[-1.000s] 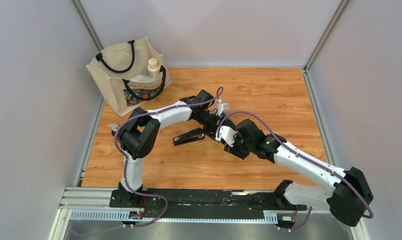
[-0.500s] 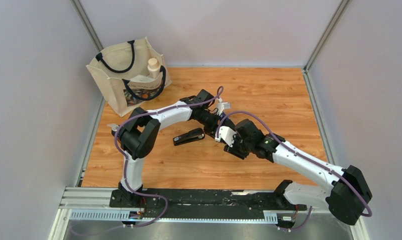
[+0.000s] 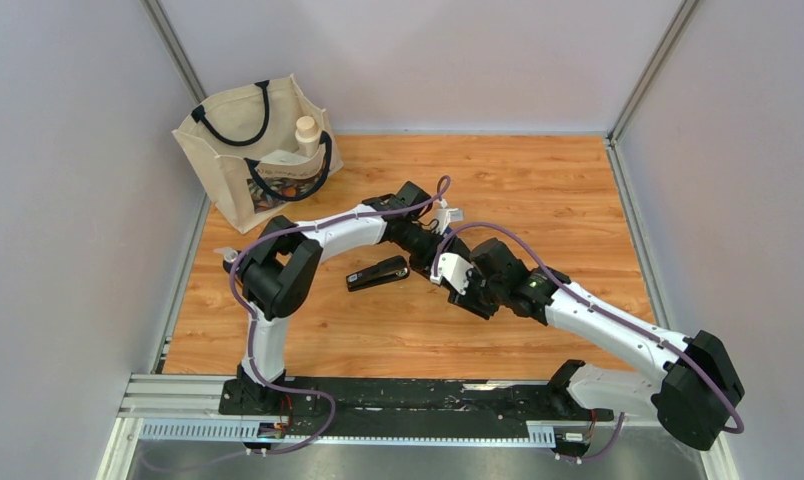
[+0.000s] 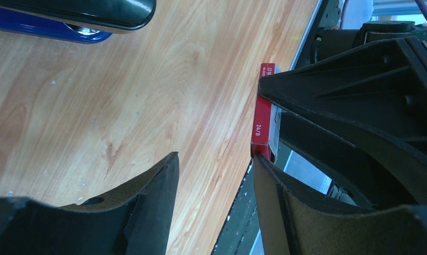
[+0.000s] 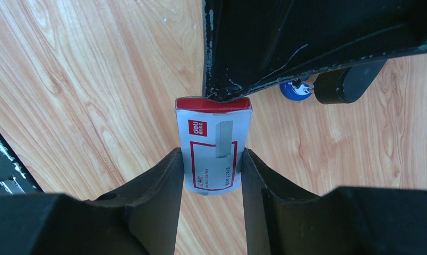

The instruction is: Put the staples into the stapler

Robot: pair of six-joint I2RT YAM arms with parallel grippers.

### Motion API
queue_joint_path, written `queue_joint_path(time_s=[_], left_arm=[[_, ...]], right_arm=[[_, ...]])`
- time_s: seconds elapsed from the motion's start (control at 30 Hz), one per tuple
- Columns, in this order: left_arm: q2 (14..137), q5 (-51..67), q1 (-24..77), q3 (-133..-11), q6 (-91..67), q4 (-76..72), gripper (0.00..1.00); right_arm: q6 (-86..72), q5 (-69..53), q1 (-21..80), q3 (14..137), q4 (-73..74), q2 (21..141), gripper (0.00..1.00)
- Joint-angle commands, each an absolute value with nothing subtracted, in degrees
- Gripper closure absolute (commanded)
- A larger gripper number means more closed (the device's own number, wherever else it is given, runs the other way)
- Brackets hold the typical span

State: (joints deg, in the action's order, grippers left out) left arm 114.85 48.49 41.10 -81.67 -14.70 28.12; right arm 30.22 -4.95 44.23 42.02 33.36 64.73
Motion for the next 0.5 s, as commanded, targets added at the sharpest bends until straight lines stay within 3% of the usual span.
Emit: queue_joint_path(time_s=[0.0,0.47], left_arm=[[111.62,49.04,42.71,-81.65,-14.5,27.33,0.38],[112.06,49.04,43.33,-81.21,-14.85,26.81,0.39]], right_arm=[[30.15,-5.1,44.65,42.54,31.03,63.72,0.57],[28.65,-5.45,44.65,43.59,30.76,62.84,0.58]])
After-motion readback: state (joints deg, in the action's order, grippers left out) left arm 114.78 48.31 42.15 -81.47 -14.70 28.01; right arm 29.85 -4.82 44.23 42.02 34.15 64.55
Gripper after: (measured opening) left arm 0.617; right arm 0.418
